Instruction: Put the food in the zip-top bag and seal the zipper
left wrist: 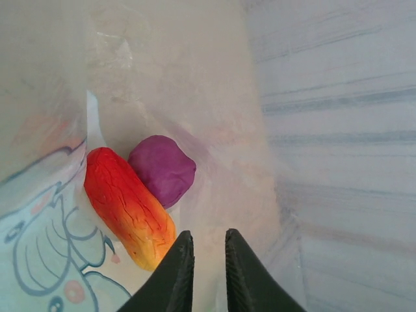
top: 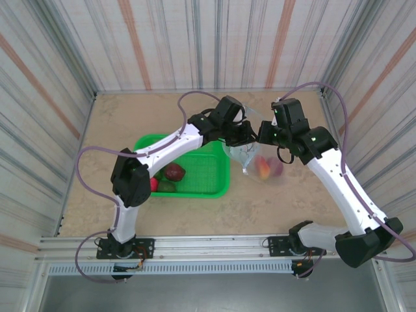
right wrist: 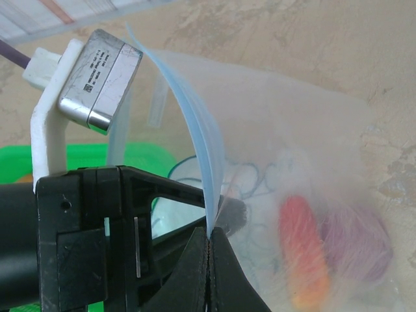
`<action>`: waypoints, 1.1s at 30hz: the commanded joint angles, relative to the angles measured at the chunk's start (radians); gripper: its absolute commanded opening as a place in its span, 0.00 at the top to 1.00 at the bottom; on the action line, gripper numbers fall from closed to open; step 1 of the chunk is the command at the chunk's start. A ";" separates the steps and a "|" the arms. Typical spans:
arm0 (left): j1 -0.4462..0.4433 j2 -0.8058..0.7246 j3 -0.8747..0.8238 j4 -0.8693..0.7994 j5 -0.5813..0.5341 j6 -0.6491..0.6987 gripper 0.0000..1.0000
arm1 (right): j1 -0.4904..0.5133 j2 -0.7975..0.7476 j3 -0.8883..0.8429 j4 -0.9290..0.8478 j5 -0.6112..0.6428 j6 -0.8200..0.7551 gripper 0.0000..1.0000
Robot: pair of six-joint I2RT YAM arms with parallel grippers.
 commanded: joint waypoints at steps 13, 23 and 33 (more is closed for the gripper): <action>0.091 -0.519 -0.283 -0.161 -0.122 0.211 0.61 | -0.004 -0.031 -0.018 -0.013 0.037 -0.009 1.00; 0.178 -0.767 -0.631 -0.351 -0.351 0.227 0.40 | 0.002 -0.020 -0.038 0.008 0.013 -0.009 1.00; 0.202 -0.709 -0.758 -0.446 -0.517 0.177 0.01 | 0.013 -0.014 -0.032 0.004 0.016 -0.039 1.00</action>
